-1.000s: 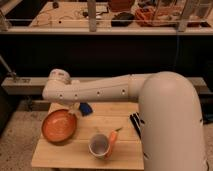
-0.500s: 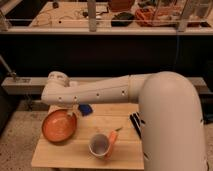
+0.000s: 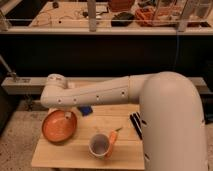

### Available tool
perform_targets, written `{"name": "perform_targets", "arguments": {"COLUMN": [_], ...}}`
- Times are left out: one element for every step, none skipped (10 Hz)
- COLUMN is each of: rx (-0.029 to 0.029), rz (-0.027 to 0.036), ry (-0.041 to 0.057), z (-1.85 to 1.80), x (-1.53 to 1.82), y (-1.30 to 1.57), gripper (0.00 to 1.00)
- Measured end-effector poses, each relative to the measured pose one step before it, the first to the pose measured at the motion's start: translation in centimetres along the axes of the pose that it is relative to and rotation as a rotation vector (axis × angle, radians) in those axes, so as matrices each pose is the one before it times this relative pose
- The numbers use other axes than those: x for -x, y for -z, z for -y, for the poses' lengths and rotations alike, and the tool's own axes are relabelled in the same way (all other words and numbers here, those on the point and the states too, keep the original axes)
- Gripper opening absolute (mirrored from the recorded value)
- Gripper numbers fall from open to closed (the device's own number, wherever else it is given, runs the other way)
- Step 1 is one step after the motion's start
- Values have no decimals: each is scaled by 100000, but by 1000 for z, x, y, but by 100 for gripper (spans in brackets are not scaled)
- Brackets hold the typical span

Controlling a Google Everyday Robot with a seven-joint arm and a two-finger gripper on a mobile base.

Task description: Place the bottle in the ceramic bowl

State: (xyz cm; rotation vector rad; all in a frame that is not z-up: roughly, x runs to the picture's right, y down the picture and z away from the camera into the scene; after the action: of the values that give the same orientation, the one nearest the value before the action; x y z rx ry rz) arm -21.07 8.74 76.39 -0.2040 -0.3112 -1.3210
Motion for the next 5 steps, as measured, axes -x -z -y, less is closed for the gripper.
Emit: {"name": "perform_targets", "arguments": {"rx": [-310,-286,-274,-66,45], "rz": [120,278,412,384,519], "ry": [306,612,796,570,461], "z": [-126,-44,98,84,32], "x": [-17,117,231,157,180], "y": [46,-63,-91,-13,-103], "gripper": [5,13,19,21,17]}}
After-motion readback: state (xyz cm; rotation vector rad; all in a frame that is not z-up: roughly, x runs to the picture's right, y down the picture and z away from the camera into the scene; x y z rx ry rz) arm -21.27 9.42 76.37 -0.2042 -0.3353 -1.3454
